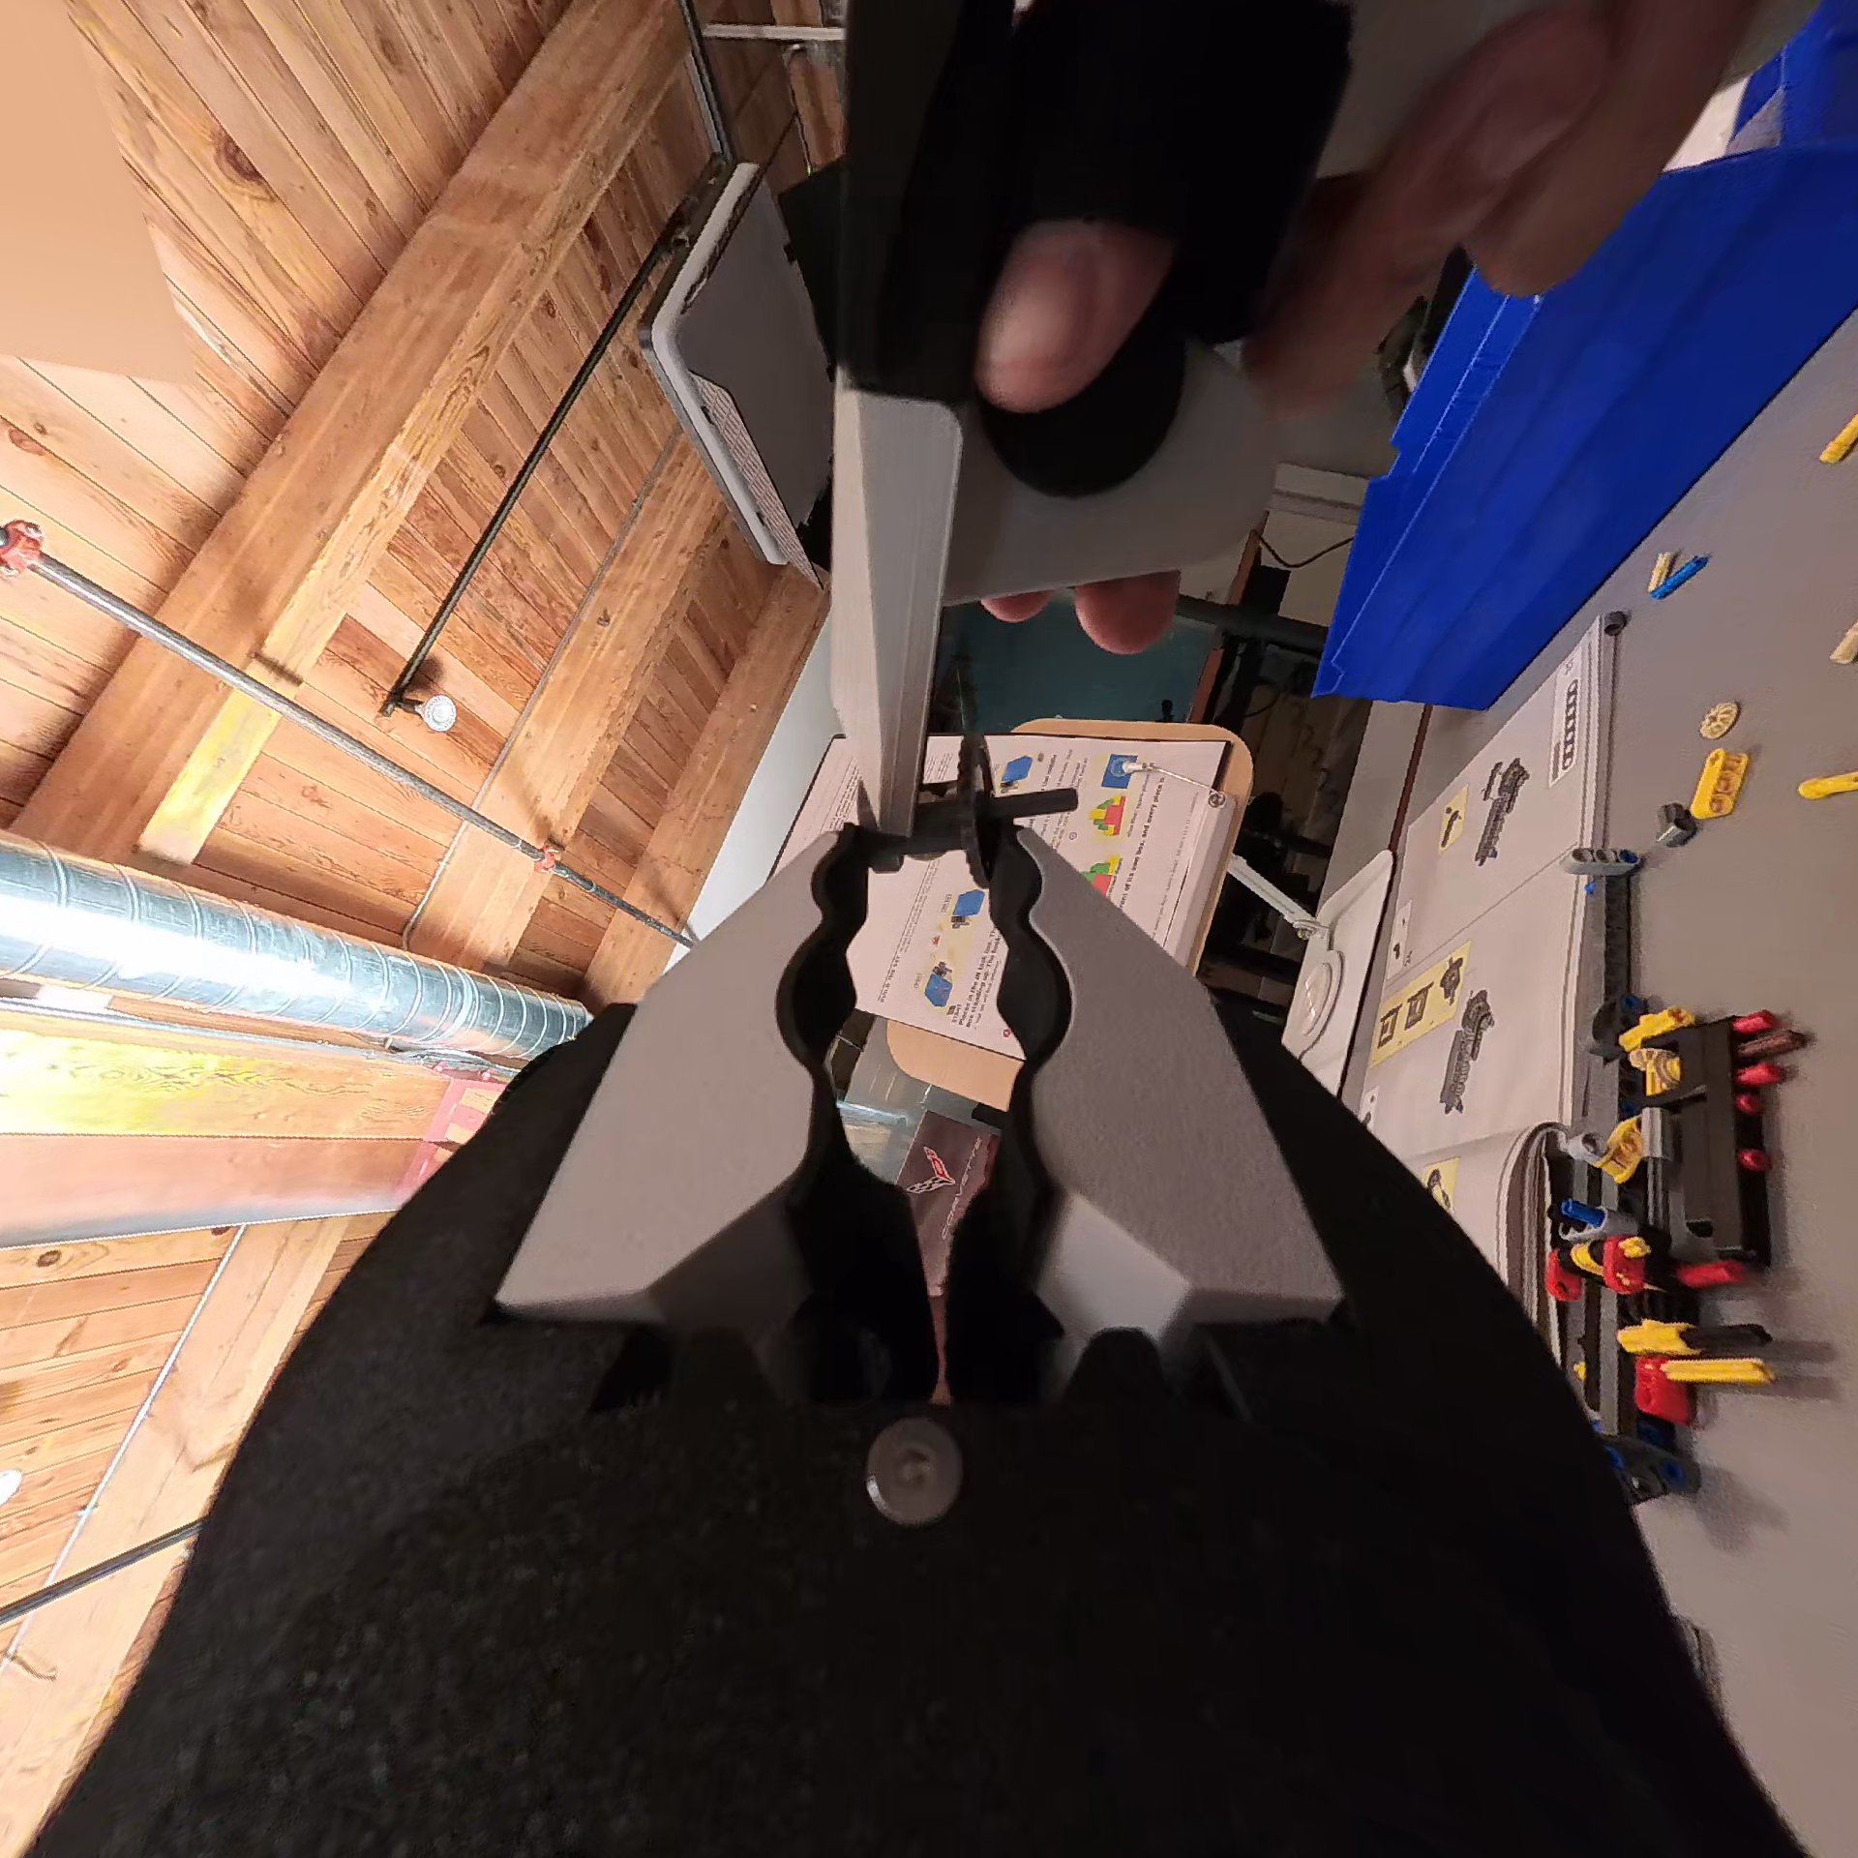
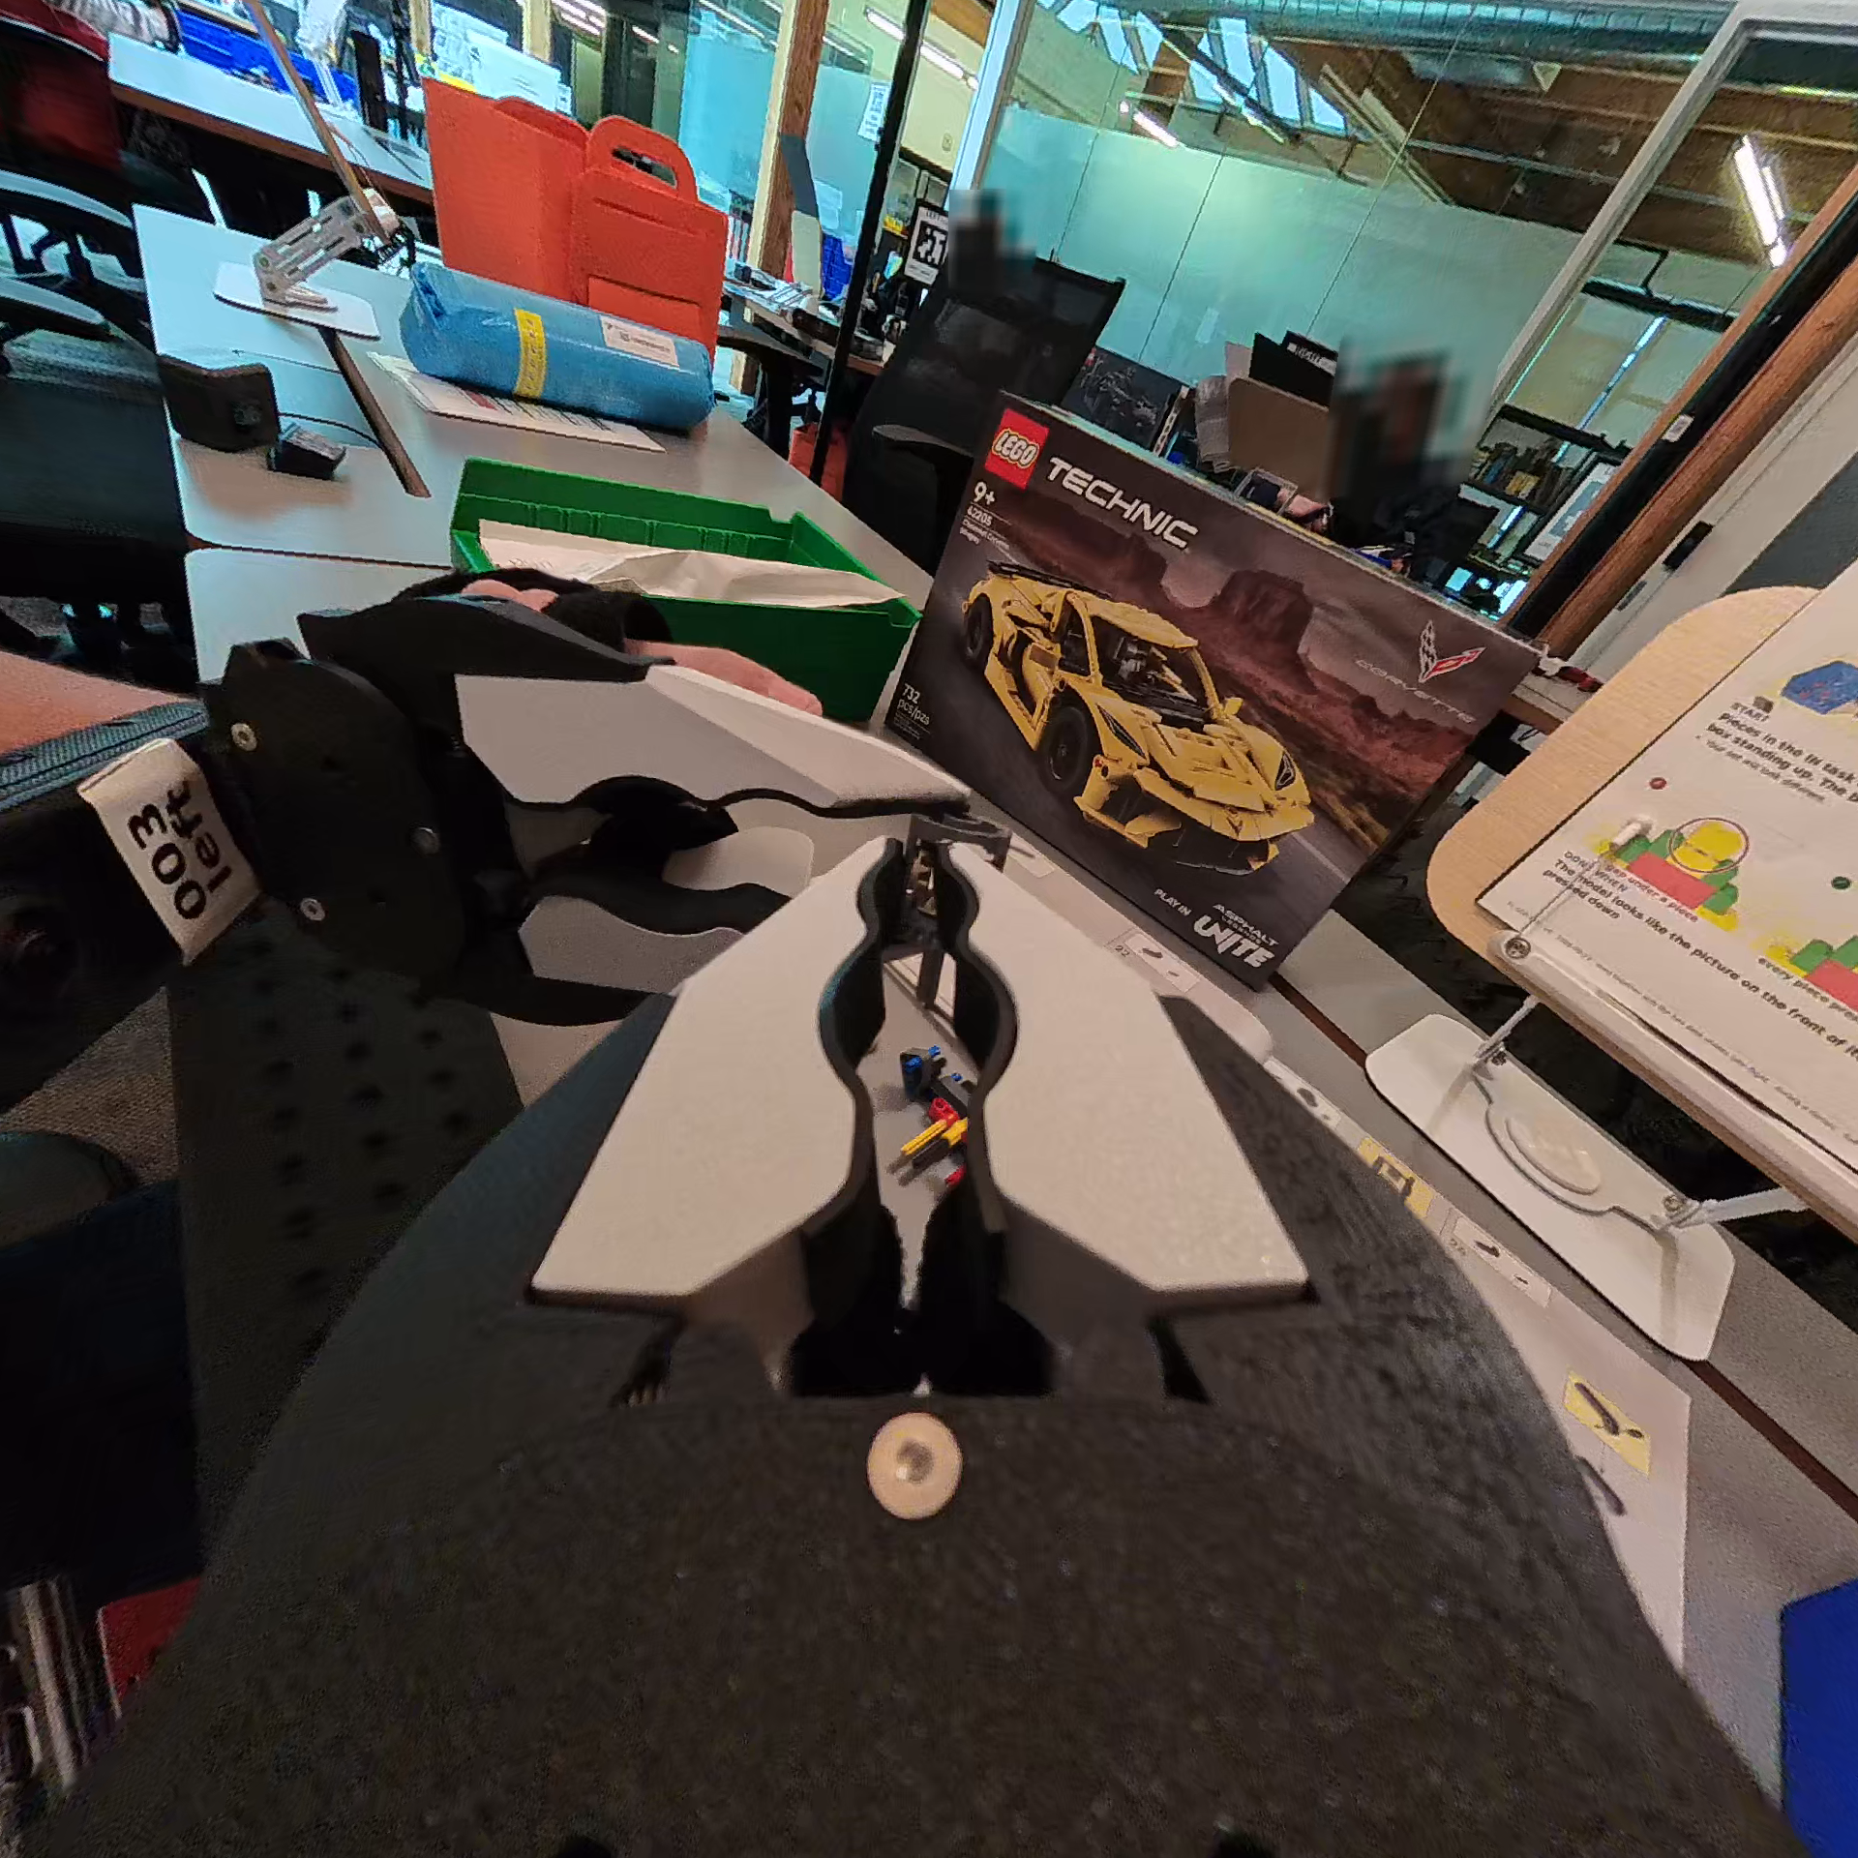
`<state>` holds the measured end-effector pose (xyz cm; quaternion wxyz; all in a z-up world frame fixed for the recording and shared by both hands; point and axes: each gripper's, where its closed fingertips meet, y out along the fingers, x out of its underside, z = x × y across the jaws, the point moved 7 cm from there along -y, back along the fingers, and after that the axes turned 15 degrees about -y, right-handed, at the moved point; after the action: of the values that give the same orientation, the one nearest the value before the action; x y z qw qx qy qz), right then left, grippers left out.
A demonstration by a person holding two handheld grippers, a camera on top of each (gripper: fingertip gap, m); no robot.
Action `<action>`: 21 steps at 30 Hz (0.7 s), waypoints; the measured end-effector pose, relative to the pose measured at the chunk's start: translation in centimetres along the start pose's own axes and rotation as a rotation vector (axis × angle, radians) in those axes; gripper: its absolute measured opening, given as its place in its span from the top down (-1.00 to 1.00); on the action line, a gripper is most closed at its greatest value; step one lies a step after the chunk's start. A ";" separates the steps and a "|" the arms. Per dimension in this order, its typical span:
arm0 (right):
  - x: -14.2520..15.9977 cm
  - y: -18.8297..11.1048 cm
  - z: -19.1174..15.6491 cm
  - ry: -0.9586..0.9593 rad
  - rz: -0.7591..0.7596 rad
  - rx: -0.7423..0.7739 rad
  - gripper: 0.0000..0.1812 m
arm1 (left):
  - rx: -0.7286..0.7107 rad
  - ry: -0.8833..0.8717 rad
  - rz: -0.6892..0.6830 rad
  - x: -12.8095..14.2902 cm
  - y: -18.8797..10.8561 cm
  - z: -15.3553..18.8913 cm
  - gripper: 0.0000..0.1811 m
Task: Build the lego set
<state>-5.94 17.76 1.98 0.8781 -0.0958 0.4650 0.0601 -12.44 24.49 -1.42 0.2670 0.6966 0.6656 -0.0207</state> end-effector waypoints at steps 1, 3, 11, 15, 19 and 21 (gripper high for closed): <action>0.0 0.0 0.0 0.003 -0.002 -0.005 0.95 | 0.001 -0.009 0.001 0.0 0.0 0.0 0.75; -0.1 0.0 0.1 0.015 0.001 -0.011 0.95 | -0.005 -0.025 0.001 0.0 0.0 -0.1 0.75; -0.9 -0.9 0.7 0.044 0.045 0.009 0.84 | -0.054 -0.075 0.002 -0.1 0.2 -0.6 0.75; 0.1 -0.6 0.9 0.093 0.032 0.009 0.67 | -0.063 -0.079 0.006 -0.3 0.2 -0.6 0.74; 0.9 0.1 0.2 0.119 0.019 -0.018 0.59 | -0.064 -0.090 -0.003 -0.3 0.2 -0.5 0.74; 1.0 0.2 0.3 0.140 0.036 -0.012 0.64 | -0.064 -0.096 -0.006 -0.3 0.2 -0.5 0.74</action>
<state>-5.21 18.02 1.28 0.8417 -0.0967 0.5263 0.0718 -12.48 24.45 -0.83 0.3206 0.6840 0.6544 -0.0335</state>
